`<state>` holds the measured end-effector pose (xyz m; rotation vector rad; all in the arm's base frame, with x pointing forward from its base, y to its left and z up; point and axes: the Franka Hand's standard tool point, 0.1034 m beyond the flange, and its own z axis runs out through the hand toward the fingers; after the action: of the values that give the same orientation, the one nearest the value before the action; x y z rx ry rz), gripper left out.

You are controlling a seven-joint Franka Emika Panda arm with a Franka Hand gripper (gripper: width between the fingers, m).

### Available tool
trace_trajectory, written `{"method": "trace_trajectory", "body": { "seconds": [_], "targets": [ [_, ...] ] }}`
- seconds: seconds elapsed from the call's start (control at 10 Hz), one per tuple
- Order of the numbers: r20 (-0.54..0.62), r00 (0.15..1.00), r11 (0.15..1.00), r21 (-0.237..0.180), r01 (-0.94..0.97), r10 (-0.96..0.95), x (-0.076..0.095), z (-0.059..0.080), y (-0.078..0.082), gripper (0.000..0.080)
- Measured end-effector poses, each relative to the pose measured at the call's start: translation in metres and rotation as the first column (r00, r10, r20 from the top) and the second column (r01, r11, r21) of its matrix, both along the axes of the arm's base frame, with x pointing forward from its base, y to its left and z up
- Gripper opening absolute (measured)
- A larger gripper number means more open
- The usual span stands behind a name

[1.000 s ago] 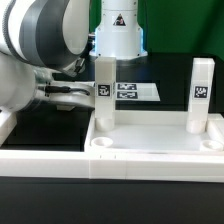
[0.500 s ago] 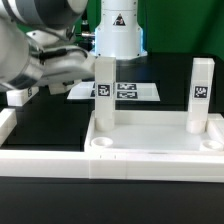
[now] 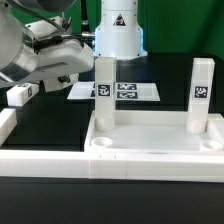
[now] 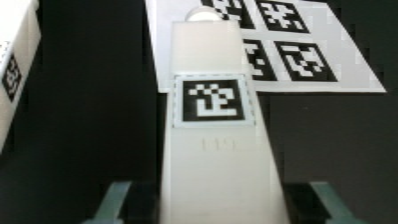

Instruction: Assemble desk

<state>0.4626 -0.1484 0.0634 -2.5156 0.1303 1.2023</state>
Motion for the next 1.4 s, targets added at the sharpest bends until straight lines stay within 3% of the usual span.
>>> {"method": "trace_trajectory", "body": {
  "seconds": [0.3,0.4,0.7,0.9,1.0,1.3,1.4],
  "targets": [
    [0.149,0.989,0.999,-0.044,-0.006,0.012,0.034,0.028,-0.002,0.0290],
    [0.241,0.970,0.997,-0.078,0.015,0.004,0.040,0.022,-0.007,0.0290],
    [0.412,0.911,0.988,-0.140,0.070,-0.006,0.045,0.022,-0.016,0.0290],
    [0.491,0.871,0.982,-0.165,0.090,0.003,0.055,0.033,-0.019,0.0290],
    [0.556,0.831,0.976,-0.186,0.113,0.009,0.070,0.040,-0.023,0.0290],
    [0.699,0.714,0.953,-0.240,0.188,0.035,0.074,0.040,-0.034,0.0290],
    [0.697,0.716,0.954,-0.231,0.190,0.026,0.077,0.049,-0.028,0.0290]
  ]
}}
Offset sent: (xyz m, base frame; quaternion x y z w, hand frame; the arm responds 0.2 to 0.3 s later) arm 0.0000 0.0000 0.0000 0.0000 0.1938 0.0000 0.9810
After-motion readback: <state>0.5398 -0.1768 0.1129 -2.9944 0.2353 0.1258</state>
